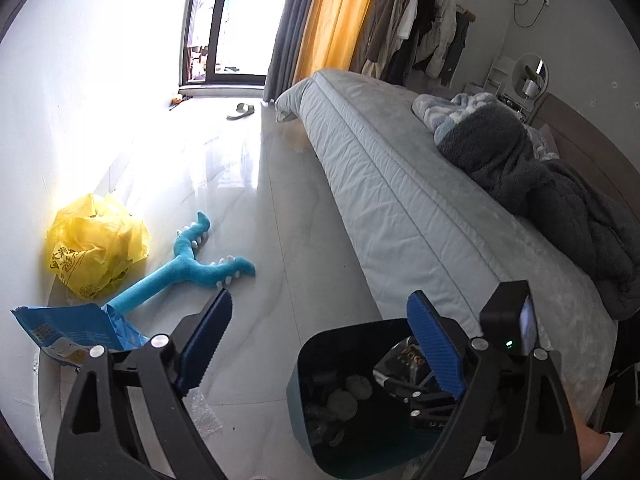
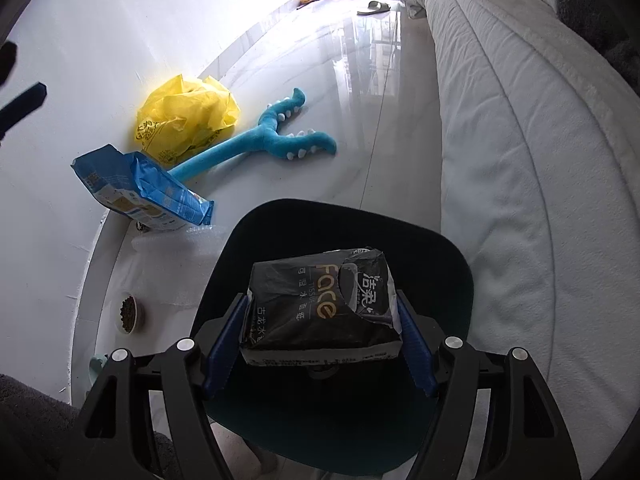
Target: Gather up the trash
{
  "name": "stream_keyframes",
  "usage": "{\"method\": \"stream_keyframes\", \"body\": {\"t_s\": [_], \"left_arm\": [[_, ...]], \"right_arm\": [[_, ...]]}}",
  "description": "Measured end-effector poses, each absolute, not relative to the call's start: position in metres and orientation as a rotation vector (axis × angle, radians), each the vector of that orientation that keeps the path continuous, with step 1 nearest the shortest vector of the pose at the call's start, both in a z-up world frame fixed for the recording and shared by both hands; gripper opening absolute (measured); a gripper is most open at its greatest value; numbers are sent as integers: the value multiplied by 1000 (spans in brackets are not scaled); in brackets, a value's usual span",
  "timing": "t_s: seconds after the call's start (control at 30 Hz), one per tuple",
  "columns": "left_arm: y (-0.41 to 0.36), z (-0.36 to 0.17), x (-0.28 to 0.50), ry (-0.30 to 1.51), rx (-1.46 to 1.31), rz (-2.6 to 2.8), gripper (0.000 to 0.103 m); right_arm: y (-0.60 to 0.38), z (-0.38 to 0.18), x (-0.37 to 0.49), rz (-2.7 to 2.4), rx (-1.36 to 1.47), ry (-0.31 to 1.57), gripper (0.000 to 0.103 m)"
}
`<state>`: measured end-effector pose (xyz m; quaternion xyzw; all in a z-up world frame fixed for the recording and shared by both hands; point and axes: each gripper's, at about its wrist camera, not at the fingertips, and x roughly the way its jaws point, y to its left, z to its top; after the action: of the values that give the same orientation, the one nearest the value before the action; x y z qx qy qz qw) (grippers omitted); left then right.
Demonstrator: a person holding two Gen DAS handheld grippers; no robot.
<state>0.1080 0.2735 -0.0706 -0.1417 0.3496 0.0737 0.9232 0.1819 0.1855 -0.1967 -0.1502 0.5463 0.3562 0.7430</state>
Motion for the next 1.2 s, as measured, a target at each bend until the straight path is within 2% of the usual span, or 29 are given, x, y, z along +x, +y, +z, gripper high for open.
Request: {"method": "stream_keyframes", "body": {"t_s": [0.27, 0.47, 0.6, 0.83, 1.07, 1.2], "left_arm": [[256, -42, 106, 600, -237, 140, 96], [247, -31, 107, 552, -235, 126, 98], [240, -24, 110, 532, -233, 135, 99], [223, -15, 113, 514, -215, 144, 99], [208, -8, 118, 494, -203, 167, 99], [187, -7, 122, 494, -141, 177, 100]], "right_arm": [[181, -209, 177, 767, -378, 1259, 75], [176, -211, 175, 751, -414, 1293, 85], [171, -202, 174, 766, -406, 1275, 88], [154, -160, 170, 808, -346, 1175, 91], [114, -113, 175, 787, -277, 1033, 99], [80, -84, 179, 731, -241, 931, 100]]}}
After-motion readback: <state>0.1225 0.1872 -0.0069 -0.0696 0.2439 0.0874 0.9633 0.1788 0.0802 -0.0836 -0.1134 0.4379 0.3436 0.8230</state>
